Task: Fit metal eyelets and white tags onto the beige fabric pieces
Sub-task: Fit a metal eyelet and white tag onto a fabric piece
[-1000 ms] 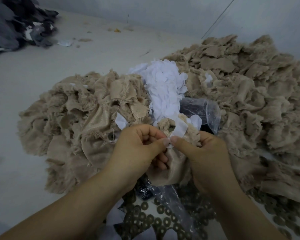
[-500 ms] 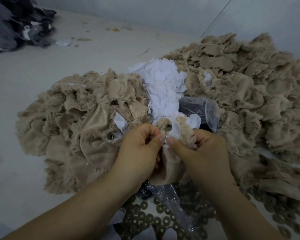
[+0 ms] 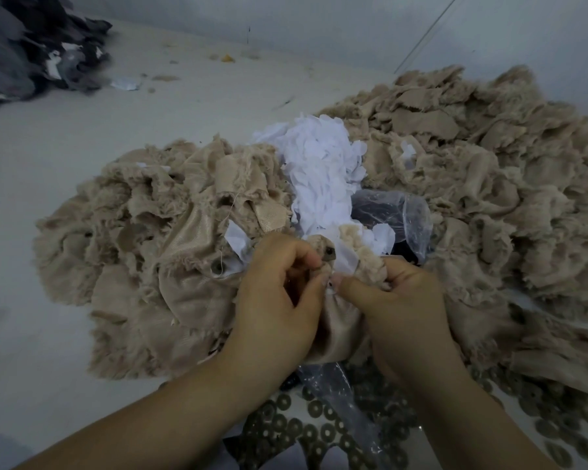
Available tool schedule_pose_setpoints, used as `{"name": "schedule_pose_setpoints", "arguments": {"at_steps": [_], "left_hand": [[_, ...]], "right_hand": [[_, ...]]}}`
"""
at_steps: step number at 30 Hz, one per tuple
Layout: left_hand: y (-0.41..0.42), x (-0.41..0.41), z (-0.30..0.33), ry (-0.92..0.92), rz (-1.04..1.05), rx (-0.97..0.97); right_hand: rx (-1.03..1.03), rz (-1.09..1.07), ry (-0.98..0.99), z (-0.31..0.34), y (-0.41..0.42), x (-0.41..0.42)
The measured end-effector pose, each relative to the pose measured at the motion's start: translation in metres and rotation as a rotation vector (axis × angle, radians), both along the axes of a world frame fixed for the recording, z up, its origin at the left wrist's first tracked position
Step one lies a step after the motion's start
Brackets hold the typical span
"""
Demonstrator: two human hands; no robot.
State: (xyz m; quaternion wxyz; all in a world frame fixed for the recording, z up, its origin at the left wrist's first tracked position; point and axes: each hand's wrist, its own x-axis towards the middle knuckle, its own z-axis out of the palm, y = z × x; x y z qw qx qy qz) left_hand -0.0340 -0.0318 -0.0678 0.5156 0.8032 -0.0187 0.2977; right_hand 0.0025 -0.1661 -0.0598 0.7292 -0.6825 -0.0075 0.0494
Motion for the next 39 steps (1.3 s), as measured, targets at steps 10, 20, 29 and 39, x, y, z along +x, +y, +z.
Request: {"name": "schedule_pose_setpoints", "arguments": {"at_steps": [10,20,29,39], "left_hand": [[0.012,0.002,-0.013,-0.345,-0.164,0.515],[0.026,0.007,-0.007,-0.208,-0.266,0.343],[0.039,0.002,0.004,-0.291,-0.385,0.595],[0.053,-0.008,0.025,-0.167,-0.532,0.677]], "right_hand": [[0.253,0.074,0.241,0.011,-0.003,0.006],[-0.349,0.212,0.023,0.034,-0.016,0.002],[-1.632,0.585,-0.286,0.046,-0.056,0.012],[-1.452,0.512,-0.452,0.04,-0.04,0.024]]}}
